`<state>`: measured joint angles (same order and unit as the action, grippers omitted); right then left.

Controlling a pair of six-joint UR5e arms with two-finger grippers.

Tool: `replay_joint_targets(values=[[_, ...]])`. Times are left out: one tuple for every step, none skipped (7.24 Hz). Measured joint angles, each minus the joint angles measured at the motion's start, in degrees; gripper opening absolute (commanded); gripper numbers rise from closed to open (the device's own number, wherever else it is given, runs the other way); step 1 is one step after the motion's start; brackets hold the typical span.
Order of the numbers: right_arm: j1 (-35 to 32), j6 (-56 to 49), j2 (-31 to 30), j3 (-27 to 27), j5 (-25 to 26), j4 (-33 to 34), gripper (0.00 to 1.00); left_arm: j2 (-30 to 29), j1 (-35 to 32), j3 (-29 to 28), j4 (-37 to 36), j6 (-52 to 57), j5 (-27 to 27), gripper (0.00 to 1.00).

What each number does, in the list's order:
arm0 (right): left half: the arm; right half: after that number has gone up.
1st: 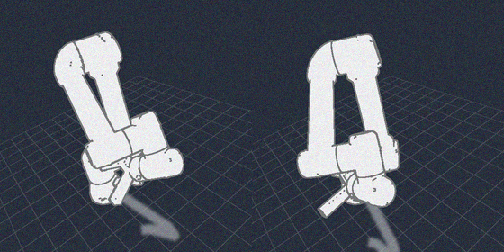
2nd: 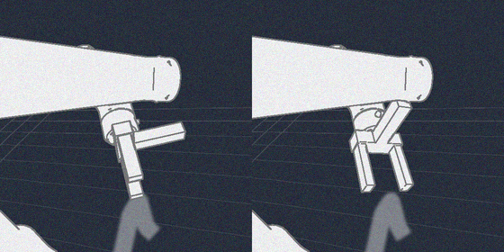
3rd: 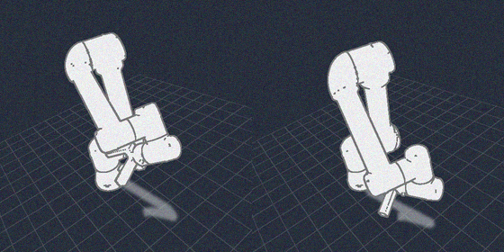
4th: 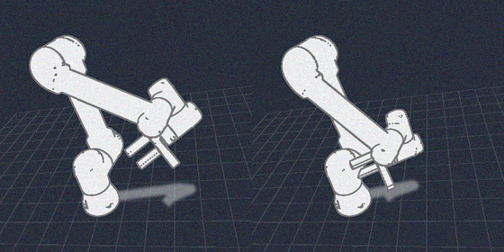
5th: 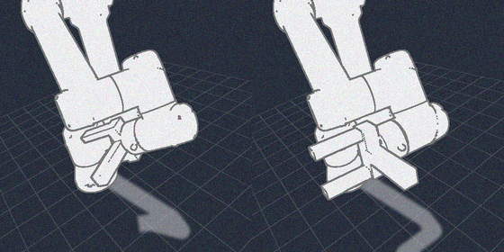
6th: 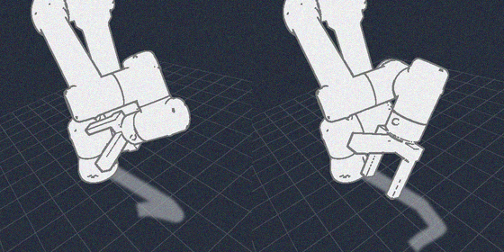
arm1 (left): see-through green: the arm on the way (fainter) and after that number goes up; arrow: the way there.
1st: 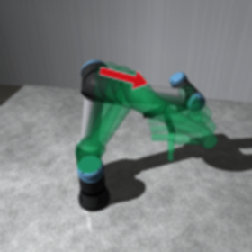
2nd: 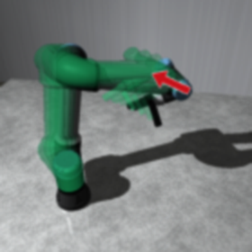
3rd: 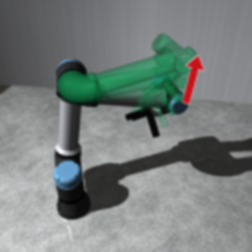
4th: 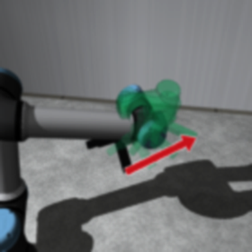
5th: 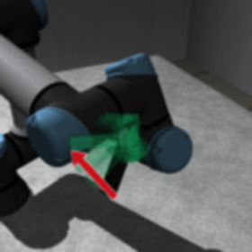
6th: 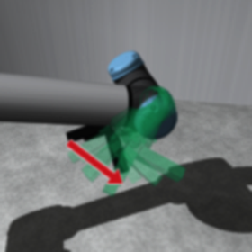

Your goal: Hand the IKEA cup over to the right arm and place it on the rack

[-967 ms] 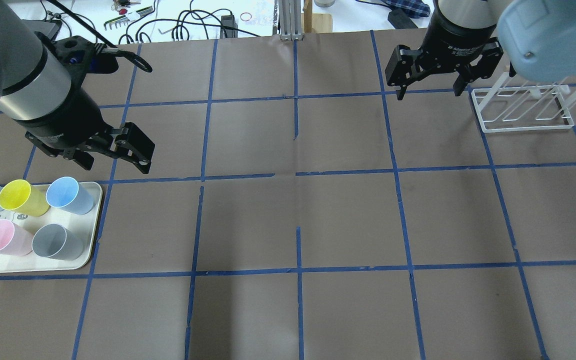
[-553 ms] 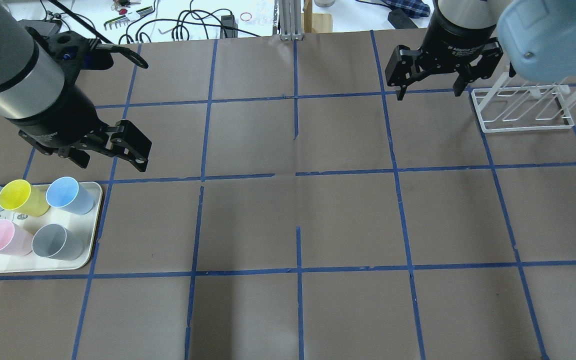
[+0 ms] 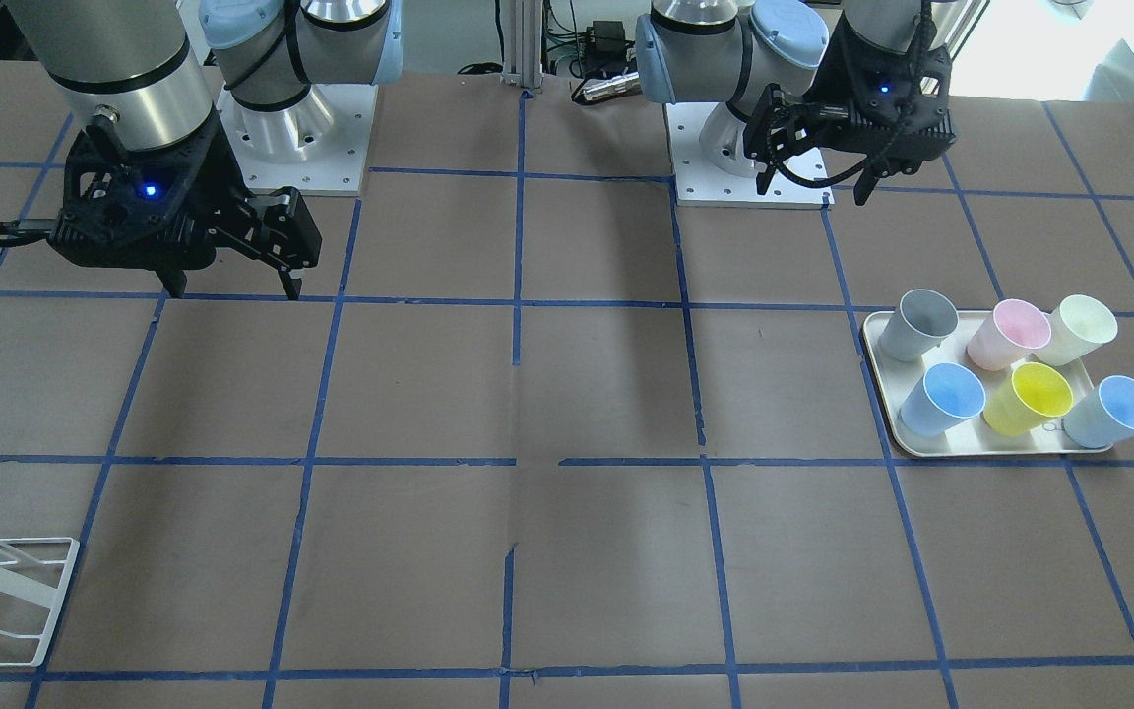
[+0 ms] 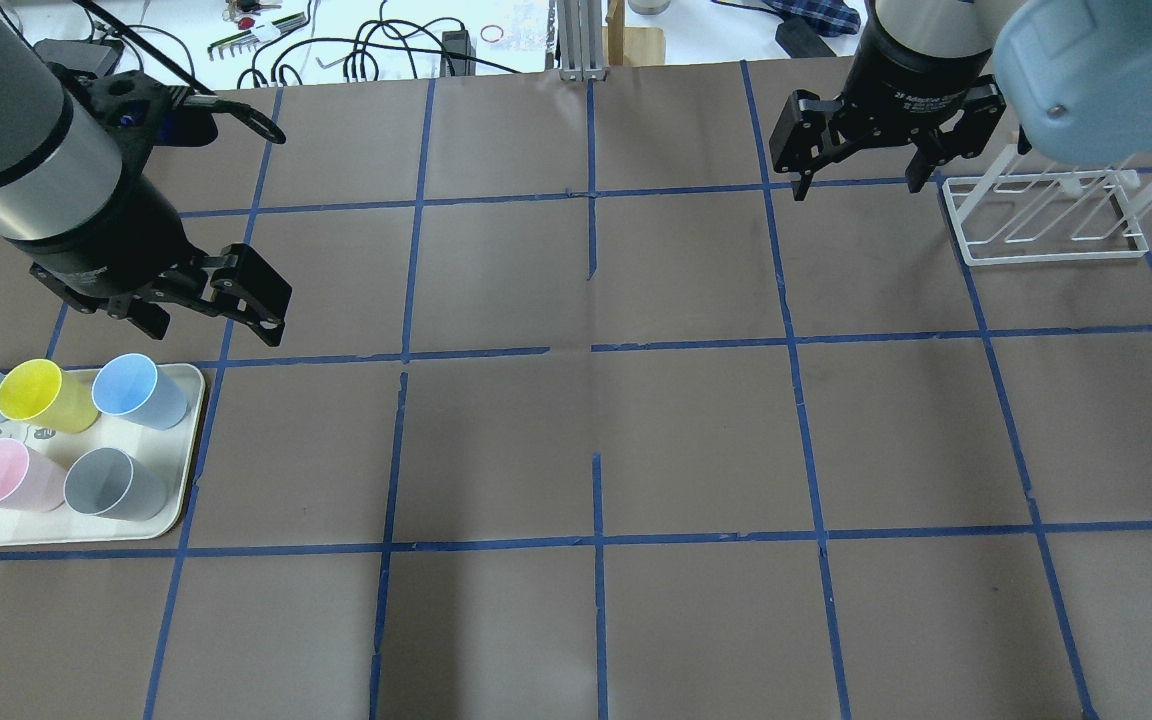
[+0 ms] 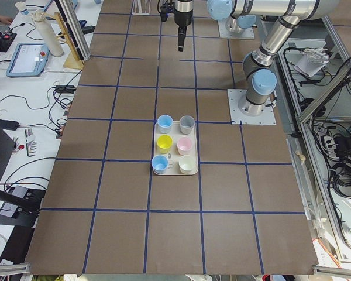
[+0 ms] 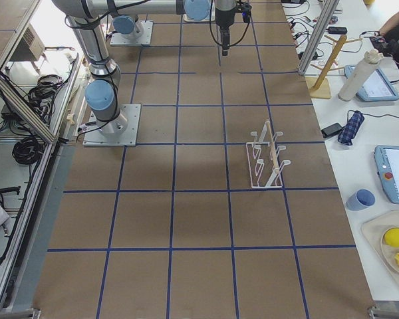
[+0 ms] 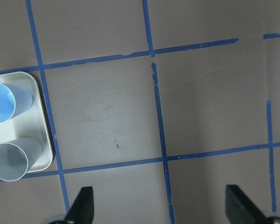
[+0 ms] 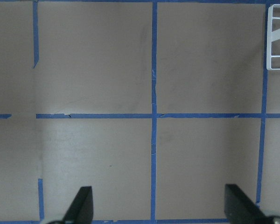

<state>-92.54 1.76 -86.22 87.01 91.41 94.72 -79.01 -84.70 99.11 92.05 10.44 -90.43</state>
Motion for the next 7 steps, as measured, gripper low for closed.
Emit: replay_joint_targets(values=[[0.0,0.0,0.0,0.0,0.0,0.0,1.0,-0.3,1.9,0.1,-0.1,0.3,0.0,1.0],[0.0,0.0,0.0,0.0,0.0,-0.1,1.0,-0.9,4.1,0.2,-0.2,1.8,0.0,1.0],[0.0,0.0,0.0,0.0,0.0,-0.1,1.0,-1.7,6.9,0.3,-0.4,5.4,0.0,1.0],[0.0,0.0,0.0,0.0,0.0,0.0,1.0,-2.8,10.5,0.3,-1.0,10.6,0.0,1.0],[0.0,0.0,0.0,0.0,0.0,0.0,1.0,-4.1,14.6,0.6,-2.9,17.4,0.0,1.0],[0.1,0.0,0.0,0.0,0.0,0.0,1.0,-5.7,18.1,1.4,-6.3,24.6,0.0,1.0],[0.1,0.0,0.0,0.0,0.0,-0.1,1.0,-7.3,21.3,2.6,-9.9,30.4,0.0,1.0]])
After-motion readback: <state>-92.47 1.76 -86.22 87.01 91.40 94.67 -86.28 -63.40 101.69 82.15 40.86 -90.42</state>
